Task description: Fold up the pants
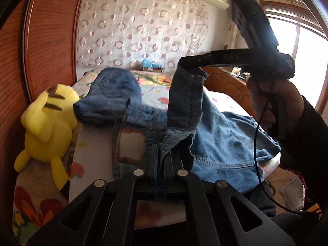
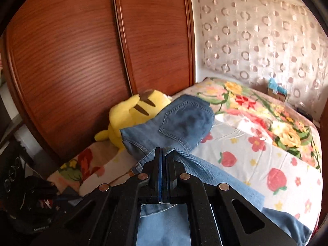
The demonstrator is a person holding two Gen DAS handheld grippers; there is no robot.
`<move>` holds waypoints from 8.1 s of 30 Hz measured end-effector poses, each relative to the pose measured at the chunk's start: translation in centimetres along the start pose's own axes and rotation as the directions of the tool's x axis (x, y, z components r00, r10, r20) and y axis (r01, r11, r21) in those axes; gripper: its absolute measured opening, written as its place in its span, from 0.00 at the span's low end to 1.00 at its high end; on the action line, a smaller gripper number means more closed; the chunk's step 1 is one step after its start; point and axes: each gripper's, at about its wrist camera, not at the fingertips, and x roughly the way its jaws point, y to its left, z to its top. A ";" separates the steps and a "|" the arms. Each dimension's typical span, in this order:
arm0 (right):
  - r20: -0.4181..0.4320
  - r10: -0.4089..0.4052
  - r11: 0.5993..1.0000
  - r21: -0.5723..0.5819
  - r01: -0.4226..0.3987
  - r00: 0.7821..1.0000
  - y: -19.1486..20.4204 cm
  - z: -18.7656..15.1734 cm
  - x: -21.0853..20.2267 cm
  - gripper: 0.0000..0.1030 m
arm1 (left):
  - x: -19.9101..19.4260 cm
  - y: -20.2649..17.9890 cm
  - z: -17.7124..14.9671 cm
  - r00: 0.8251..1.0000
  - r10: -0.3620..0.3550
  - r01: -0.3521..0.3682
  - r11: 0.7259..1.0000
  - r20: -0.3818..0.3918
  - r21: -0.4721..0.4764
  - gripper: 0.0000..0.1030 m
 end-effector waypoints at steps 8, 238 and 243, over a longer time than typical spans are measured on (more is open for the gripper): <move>-0.072 -0.012 1.000 0.008 0.012 0.997 0.9 1.7 5.2 0.02 | 1.3 1.3 -1.3 0.998 0.044 -0.045 0.999 -0.053 -0.023 0.05; 0.216 -0.177 0.984 0.075 0.164 0.960 -3.1 -15.3 -19.4 0.08 | 4.0 -8.3 3.6 0.999 0.049 -0.048 0.991 -0.009 0.129 0.85; 0.187 -0.092 0.996 0.030 0.088 0.978 -2.1 -14.4 -16.8 0.08 | 3.2 -6.5 3.2 0.997 0.079 -0.079 0.991 -0.003 0.104 0.85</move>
